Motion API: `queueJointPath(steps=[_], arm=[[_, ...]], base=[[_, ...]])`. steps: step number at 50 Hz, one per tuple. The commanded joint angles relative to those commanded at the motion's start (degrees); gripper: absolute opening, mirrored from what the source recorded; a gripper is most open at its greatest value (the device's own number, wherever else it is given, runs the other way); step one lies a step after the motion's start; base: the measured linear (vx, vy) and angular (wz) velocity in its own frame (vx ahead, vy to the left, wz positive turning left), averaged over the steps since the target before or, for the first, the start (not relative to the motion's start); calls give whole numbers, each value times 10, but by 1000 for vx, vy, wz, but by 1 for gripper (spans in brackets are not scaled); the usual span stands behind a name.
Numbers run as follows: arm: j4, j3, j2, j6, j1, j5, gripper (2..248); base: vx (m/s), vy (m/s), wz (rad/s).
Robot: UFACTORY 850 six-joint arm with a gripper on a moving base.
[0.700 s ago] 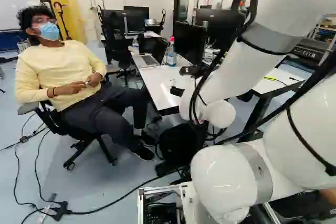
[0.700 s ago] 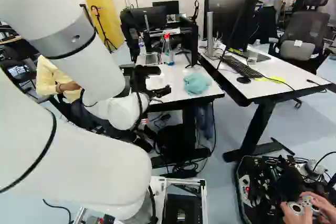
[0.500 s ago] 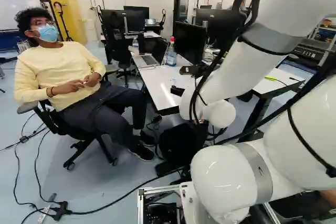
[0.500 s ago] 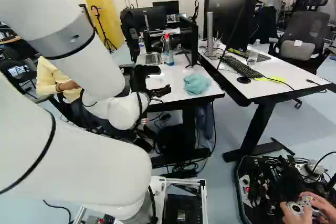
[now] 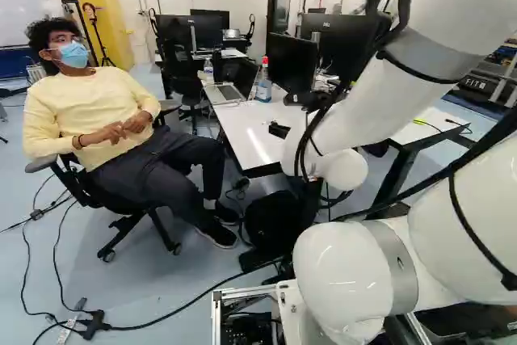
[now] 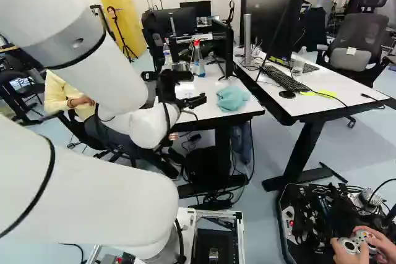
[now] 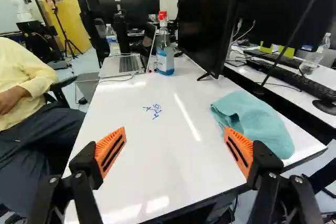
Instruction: Clean the table with the green towel
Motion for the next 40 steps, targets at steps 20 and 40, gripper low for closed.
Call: queueJointPath(steps=[20, 40], arm=[[0, -24, -26, 0, -46, -2, 247], [0, -60, -67, 0, -88, -9, 247]], base=[[0, 0, 0], [0, 0, 0]])
